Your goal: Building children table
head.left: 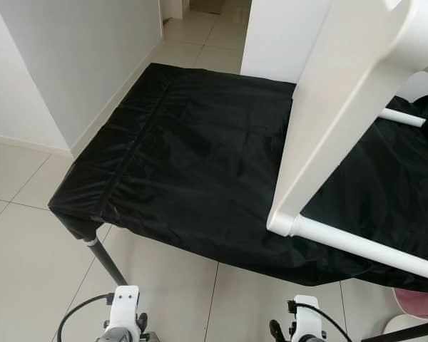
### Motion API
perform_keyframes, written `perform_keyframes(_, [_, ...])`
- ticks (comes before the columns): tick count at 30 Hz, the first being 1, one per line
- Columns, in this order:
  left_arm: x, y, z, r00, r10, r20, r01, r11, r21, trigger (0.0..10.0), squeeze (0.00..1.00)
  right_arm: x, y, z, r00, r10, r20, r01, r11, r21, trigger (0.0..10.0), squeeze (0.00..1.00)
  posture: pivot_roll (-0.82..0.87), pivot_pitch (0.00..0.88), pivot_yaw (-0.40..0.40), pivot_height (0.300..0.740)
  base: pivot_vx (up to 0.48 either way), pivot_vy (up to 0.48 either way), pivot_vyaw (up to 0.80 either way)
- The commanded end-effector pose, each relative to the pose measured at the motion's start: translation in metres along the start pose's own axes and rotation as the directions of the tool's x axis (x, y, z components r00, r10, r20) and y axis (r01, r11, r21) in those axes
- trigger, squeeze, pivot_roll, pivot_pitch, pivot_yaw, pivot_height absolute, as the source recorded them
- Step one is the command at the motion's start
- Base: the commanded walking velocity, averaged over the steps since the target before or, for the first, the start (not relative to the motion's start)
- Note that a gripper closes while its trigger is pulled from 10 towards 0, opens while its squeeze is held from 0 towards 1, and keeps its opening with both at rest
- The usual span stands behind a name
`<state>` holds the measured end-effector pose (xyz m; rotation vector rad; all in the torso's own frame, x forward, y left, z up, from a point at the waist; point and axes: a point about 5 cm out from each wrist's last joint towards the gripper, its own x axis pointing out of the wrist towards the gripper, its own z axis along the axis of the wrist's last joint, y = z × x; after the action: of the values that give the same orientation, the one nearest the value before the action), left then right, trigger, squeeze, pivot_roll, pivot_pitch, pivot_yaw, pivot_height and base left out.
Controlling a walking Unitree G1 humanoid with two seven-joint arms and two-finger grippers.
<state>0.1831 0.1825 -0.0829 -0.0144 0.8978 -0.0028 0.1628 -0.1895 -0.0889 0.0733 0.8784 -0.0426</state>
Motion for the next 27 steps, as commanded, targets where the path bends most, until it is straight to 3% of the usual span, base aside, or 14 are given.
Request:
perform_keyframes(1, [-0.001,-0.004,-0.007,0.999,-0.027,-0.028,0.026,1.000,-0.003,10.0,0.00,-0.001,0.002,-0.005,1.000,-0.008,-0.020,0.008,1.000,0.002,10.0,0.00,-0.03,0.000,-0.010,0.740,0.000,0.000,0.00])
perform_keyframes(16, [0.000,-0.011,-0.007,0.998,-0.051,-0.040,0.051,0.999,0.013,10.0,0.00,0.000,0.004,-0.006,0.999,-0.020,-0.029,0.021,1.000,0.011,10.0,0.00,-0.07,0.000,0.014,0.740,0.000,0.000,0.00])
perform_keyframes(27, [-0.001,-0.016,-0.011,0.996,-0.067,-0.054,0.069,0.997,0.037,10.0,0.00,-0.005,0.002,-0.019,0.997,-0.033,-0.073,0.032,0.999,-0.006,10.0,0.00,-0.08,0.000,0.011,0.740,0.000,0.000,0.00])
